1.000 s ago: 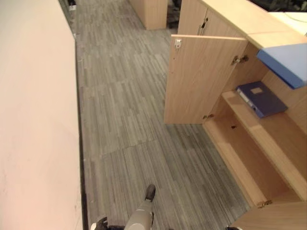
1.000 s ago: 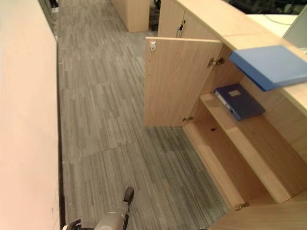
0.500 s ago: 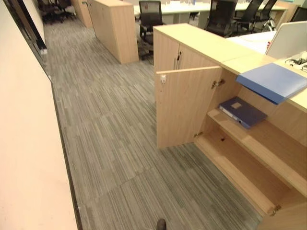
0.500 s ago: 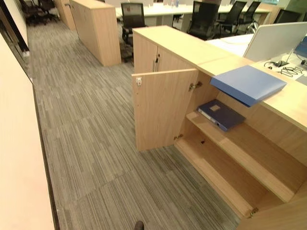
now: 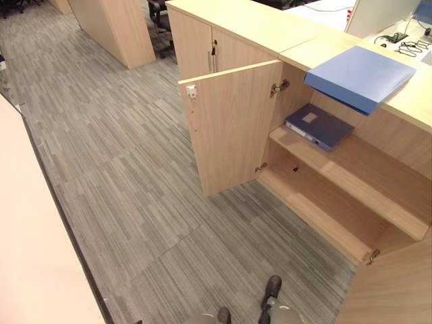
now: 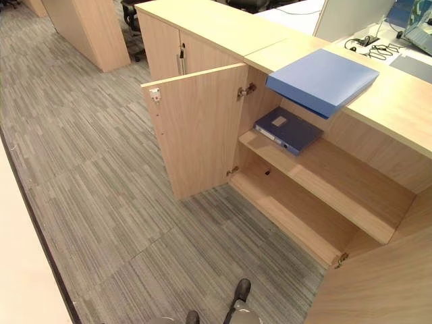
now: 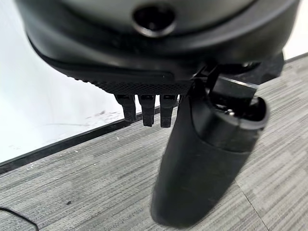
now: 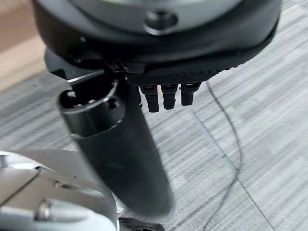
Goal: Put the empty folder in the office cabinet
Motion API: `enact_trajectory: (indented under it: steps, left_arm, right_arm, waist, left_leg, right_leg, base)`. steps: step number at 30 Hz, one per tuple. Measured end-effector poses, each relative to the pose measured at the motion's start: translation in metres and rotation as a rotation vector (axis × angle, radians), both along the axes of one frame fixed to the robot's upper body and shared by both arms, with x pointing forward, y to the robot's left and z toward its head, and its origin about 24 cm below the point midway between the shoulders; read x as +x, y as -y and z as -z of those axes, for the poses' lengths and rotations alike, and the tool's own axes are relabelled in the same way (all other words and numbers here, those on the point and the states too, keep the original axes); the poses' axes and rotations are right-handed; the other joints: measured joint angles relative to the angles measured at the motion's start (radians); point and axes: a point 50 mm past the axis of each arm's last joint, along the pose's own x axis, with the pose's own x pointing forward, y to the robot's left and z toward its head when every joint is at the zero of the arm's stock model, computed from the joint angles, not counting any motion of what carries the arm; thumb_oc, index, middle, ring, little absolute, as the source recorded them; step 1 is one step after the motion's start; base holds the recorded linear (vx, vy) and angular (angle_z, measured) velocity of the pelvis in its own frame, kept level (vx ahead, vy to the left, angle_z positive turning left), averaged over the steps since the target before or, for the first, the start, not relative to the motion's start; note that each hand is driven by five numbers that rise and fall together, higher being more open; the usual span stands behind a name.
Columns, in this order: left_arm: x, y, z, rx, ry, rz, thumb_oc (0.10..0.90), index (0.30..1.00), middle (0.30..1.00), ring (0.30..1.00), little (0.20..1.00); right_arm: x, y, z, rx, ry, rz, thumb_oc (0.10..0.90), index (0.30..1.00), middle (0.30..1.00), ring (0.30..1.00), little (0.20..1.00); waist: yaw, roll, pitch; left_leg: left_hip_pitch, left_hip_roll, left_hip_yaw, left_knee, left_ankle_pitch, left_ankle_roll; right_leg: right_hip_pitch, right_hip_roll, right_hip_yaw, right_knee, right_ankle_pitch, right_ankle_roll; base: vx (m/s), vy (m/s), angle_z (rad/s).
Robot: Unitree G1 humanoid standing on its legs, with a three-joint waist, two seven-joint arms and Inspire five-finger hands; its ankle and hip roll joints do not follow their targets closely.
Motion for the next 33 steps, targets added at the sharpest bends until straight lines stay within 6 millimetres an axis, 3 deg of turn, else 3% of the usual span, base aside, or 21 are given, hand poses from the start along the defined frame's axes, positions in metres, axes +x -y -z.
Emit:
enact_trajectory:
  steps: [3,4,5,6,7,9,12,15,17,18,20,24,26,29,30,32,33]
  left_arm:
    - [-0.013,0.003,0.002,0.000,-0.039,-0.001,0.800,0.900,0.900,0.900,0.900]
    - [-0.018,0.003,0.003,0.002,-0.055,-0.008,0.800,0.900,0.900,0.900,0.900]
    - [-0.021,0.002,0.003,0.003,-0.064,-0.012,0.800,0.900,0.900,0.900,0.900]
    - [-0.017,0.001,0.002,0.006,-0.057,-0.009,0.800,0.900,0.900,0.900,0.900]
    - [-0.008,0.004,0.002,0.003,-0.032,0.008,0.800,0.900,0.900,0.900,0.900]
    - [0.013,0.009,0.000,0.003,0.020,0.071,0.800,0.900,0.900,0.900,0.900]
    - [0.038,0.008,-0.007,0.019,0.096,0.137,0.800,0.900,0.900,0.900,0.900]
    - [0.064,0.007,-0.016,0.028,0.206,0.153,0.800,0.900,0.900,0.900,0.900]
    - [0.088,0.008,-0.027,0.032,0.300,0.178,0.800,0.900,0.900,0.900,0.900]
    - [0.096,0.009,-0.033,0.037,0.354,0.201,0.800,0.900,0.900,0.900,0.900]
    - [0.107,0.010,-0.042,0.041,0.408,0.238,0.800,0.900,0.900,0.900,0.900]
    - [0.152,0.021,-0.076,0.032,0.622,0.345,0.800,0.900,0.900,0.900,0.900]
    - [0.162,0.022,-0.087,0.029,0.682,0.379,0.800,0.900,0.900,0.900,0.900]
    - [0.161,0.020,-0.089,0.011,0.687,0.416,0.800,0.900,0.900,0.900,0.900]
    - [0.159,0.020,-0.090,-0.008,0.693,0.439,0.800,0.900,0.900,0.900,0.900]
    - [0.155,0.022,-0.091,-0.034,0.704,0.458,0.800,0.900,0.900,0.900,0.900]
    - [0.152,0.022,-0.089,-0.053,0.701,0.450,0.800,0.900,0.900,0.900,0.900]
  right_arm:
    - [-0.006,-0.002,0.001,0.008,-0.007,0.018,0.800,0.900,0.900,0.900,0.900]
    - [-0.002,-0.001,0.000,0.006,0.005,0.010,0.800,0.900,0.900,0.900,0.900]
    - [-0.002,-0.001,0.000,0.006,0.006,0.014,0.800,0.900,0.900,0.900,0.900]
    - [-0.004,0.000,0.000,0.002,0.004,0.025,0.800,0.900,0.900,0.900,0.900]
    - [-0.002,0.005,-0.001,-0.013,0.009,0.022,0.800,0.900,0.900,0.900,0.900]
    - [0.013,0.015,-0.005,-0.044,0.046,0.011,0.800,0.900,0.900,0.900,0.900]
    - [0.039,0.021,-0.012,-0.066,0.132,-0.004,0.800,0.900,0.900,0.900,0.900]
    - [0.062,0.015,-0.017,-0.049,0.208,-0.031,0.800,0.900,0.900,0.900,0.900]
    - [0.066,0.007,-0.016,-0.028,0.214,-0.045,0.800,0.900,0.900,0.900,0.900]
    - [0.062,0.002,-0.013,-0.017,0.200,-0.060,0.800,0.900,0.900,0.900,0.900]
    - [0.060,0.000,-0.012,-0.011,0.193,-0.077,0.800,0.900,0.900,0.900,0.900]
    - [0.047,0.004,-0.010,-0.016,0.151,-0.074,0.800,0.900,0.900,0.900,0.900]
    - [0.047,0.005,-0.010,-0.013,0.151,-0.076,0.800,0.900,0.900,0.900,0.900]
    - [0.049,0.006,-0.011,-0.005,0.155,-0.077,0.800,0.900,0.900,0.900,0.900]
    - [0.053,0.008,-0.013,-0.006,0.162,-0.082,0.800,0.900,0.900,0.900,0.900]
    - [0.055,0.015,-0.015,-0.017,0.165,-0.073,0.800,0.900,0.900,0.900,0.900]
    - [0.058,0.021,-0.017,-0.029,0.168,-0.075,0.800,0.900,0.900,0.900,0.900]
  waist:
    - [-0.012,0.023,-0.012]
    - [-0.028,0.037,-0.019]
    - [-0.035,0.041,-0.023]
    - [-0.036,0.039,-0.024]
    - [-0.036,0.038,-0.023]
    - [-0.043,0.024,-0.023]
    - [-0.053,0.018,-0.024]
    - [-0.050,-0.008,-0.023]
    - [-0.043,-0.028,-0.018]
    - [-0.025,-0.034,-0.019]
    - [-0.021,-0.038,-0.017]
    - [-0.031,-0.052,-0.010]
    - [-0.021,-0.078,0.003]
    - [-0.019,-0.094,0.028]
    - [-0.016,-0.091,0.035]
    - [0.007,-0.073,0.050]
    - [0.000,-0.042,0.060]
  left_leg:
    - [0.026,0.064,-0.004,-0.003,-0.035,-0.034]
    - [0.026,0.105,-0.009,-0.003,-0.045,-0.072]
    - [0.029,0.126,-0.014,-0.001,-0.048,-0.086]
    - [0.029,0.147,-0.018,0.017,-0.042,-0.099]
    - [0.021,0.165,-0.012,0.038,-0.029,-0.116]
    - [0.001,0.187,0.003,0.068,0.002,-0.160]
    - [0.001,0.228,0.013,0.066,0.009,-0.170]
    - [-0.006,0.263,0.054,0.116,0.002,-0.178]
    - [-0.055,0.284,0.058,0.280,0.000,-0.185]
    - [-0.100,0.312,0.050,0.425,0.003,-0.186]
    - [-0.121,0.326,0.041,0.488,0.006,-0.179]
    - [-0.097,0.327,0.025,0.400,0.021,-0.197]
    - [-0.088,0.270,-0.003,0.318,0.011,-0.187]
    - [-0.134,0.189,-0.090,0.236,-0.016,-0.183]
    - [-0.170,0.138,-0.153,0.166,-0.012,-0.182]
    - [-0.197,0.106,-0.206,0.098,0.029,-0.176]
    - [-0.244,0.095,-0.238,0.102,0.075,-0.170]
  right_leg:
    - [0.005,0.045,-0.011,0.047,-0.001,-0.020]
    - [0.010,0.083,-0.021,0.063,-0.035,-0.071]
    - [0.020,0.102,-0.029,0.069,-0.050,-0.096]
    - [0.017,0.112,-0.049,0.097,-0.065,-0.184]
    - [0.019,0.119,-0.066,0.119,-0.097,-0.207]
    - [0.019,0.126,-0.066,0.153,-0.153,-0.213]
    - [0.017,0.166,-0.062,0.165,-0.193,-0.234]
    - [0.020,0.202,-0.045,0.167,-0.217,-0.258]
    - [0.052,0.234,-0.014,0.139,-0.235,-0.254]
    - [0.090,0.260,0.002,0.107,-0.227,-0.268]
    - [0.112,0.279,0.021,0.092,-0.237,-0.283]
    - [0.108,0.299,0.040,0.076,-0.230,-0.298]
    - [0.111,0.286,0.085,0.065,-0.220,-0.315]
    - [0.148,0.274,0.119,0.044,-0.205,-0.309]
    - [0.169,0.275,0.147,0.021,-0.207,-0.277]
    - [0.174,0.280,0.183,0.008,-0.185,-0.272]
    - [0.191,0.293,0.198,-0.012,-0.178,-0.260]
  base:
    - [0.46,-0.390,-0.03]
    - [0.23,-0.285,0.12]
    - [0.23,-0.316,0.25]
    - [0.30,-0.404,0.36]
    - [0.23,-0.299,0.42]
    - [0.14,-0.219,0.38]
    - [0.18,-0.219,0.08]
    - [0.19,-0.233,-0.25]
    - [0.14,-0.169,-0.41]
    - [0.08,-0.047,-0.57]
    - [0.12,-0.053,-0.37]
    - [0.06,0.015,-0.03]
    - [0.11,0.089,-0.35]
    - [0.08,0.138,-0.45]
    - [0.07,0.138,-0.46]
    - [0.09,0.164,-0.68]
    - [0.07,0.116,-0.61]
